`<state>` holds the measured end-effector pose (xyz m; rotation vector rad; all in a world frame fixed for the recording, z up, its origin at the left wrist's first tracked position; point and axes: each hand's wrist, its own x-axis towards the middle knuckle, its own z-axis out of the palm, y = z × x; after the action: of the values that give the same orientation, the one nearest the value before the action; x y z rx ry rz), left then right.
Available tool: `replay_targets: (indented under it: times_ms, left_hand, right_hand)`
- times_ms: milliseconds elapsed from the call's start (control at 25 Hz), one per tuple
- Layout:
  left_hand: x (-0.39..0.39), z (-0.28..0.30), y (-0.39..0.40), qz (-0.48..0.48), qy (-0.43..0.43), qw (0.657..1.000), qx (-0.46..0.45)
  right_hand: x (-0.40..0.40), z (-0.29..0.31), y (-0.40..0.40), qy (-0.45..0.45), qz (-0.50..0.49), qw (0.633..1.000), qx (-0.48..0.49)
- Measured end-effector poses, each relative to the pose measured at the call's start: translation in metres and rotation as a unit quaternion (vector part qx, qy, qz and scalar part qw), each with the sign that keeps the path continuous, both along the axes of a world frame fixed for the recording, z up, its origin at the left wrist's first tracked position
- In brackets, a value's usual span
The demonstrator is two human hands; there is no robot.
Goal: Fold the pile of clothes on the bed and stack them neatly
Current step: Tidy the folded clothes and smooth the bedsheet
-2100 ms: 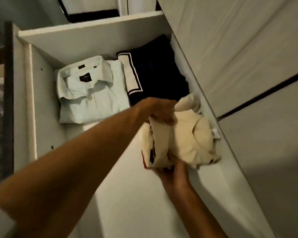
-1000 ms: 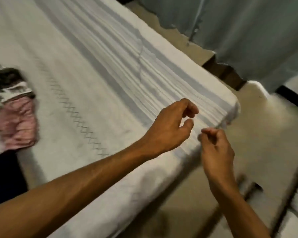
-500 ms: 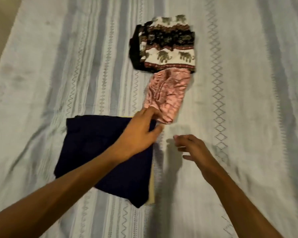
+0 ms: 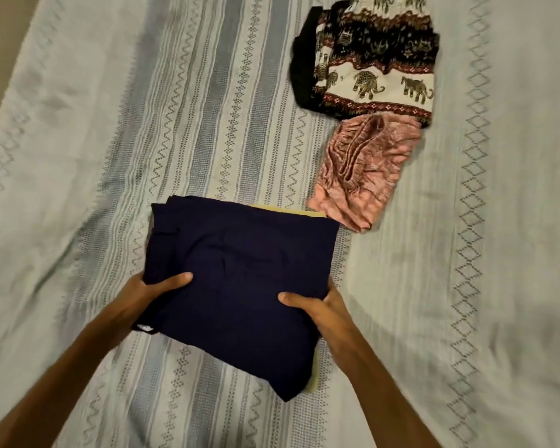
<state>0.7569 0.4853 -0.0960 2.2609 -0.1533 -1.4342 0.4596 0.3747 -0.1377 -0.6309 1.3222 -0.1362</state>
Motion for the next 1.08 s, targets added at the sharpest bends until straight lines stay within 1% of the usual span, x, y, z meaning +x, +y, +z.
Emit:
replay_targets:
  times_ms: [80,160,240,320,440,520,600,640,760,840,880,960,1040,1080]
  left_hand:
    - [-0.007,0.013,-0.01,0.002,0.045,0.999,0.0]
    - [-0.026,0.024,-0.015,-0.009,0.065,0.998,-0.014]
    - [-0.061,0.039,-0.019,-0.035,0.078,0.996,-0.041]
    - [-0.11,0.057,-0.026,-0.068,0.077,0.992,-0.075]
    - [-0.222,0.086,-0.033,-0.153,0.096,0.973,-0.145]
    - [-0.326,0.101,-0.022,-0.232,0.134,0.947,-0.177]
    - [-0.397,0.118,-0.004,-0.263,0.153,0.93,-0.206]
    - [-0.445,0.126,0.015,-0.295,0.18,0.914,-0.211]
    - [-0.556,0.162,0.081,-0.351,0.215,0.88,-0.237]
    - [-0.617,0.185,0.143,-0.379,0.229,0.863,-0.243]
    - [-0.641,0.193,0.176,-0.381,0.249,0.855,-0.249]
    - [-0.678,0.195,0.239,-0.389,0.298,0.835,-0.25]
    - [-0.708,0.185,0.298,-0.419,0.334,0.819,-0.207]
    - [-0.724,0.171,0.328,-0.433,0.339,0.818,-0.167]
  right_hand:
    - [-0.001,0.006,0.008,0.003,-0.023,1.0,-0.019]
    - [-0.019,0.02,0.013,0.025,-0.044,0.997,-0.057]
    - [-0.059,0.039,0.021,0.038,-0.08,0.993,-0.081]
    - [-0.116,0.062,0.033,0.047,-0.126,0.986,-0.099]
    - [-0.228,0.104,0.071,0.086,-0.212,0.965,-0.128]
    - [-0.324,0.136,0.12,0.139,-0.279,0.939,-0.148]
    - [-0.39,0.158,0.16,0.178,-0.315,0.917,-0.17]
    - [-0.434,0.173,0.198,0.204,-0.35,0.896,-0.184]
    - [-0.532,0.214,0.307,0.248,-0.422,0.847,-0.207]
    - [-0.59,0.245,0.383,0.249,-0.45,0.828,-0.223]
    - [-0.617,0.26,0.417,0.25,-0.456,0.823,-0.227]
    - [-0.665,0.288,0.473,0.274,-0.442,0.826,-0.216]
    - [-0.709,0.303,0.511,0.327,-0.391,0.841,-0.18]
    - [-0.73,0.304,0.527,0.36,-0.351,0.849,-0.161]
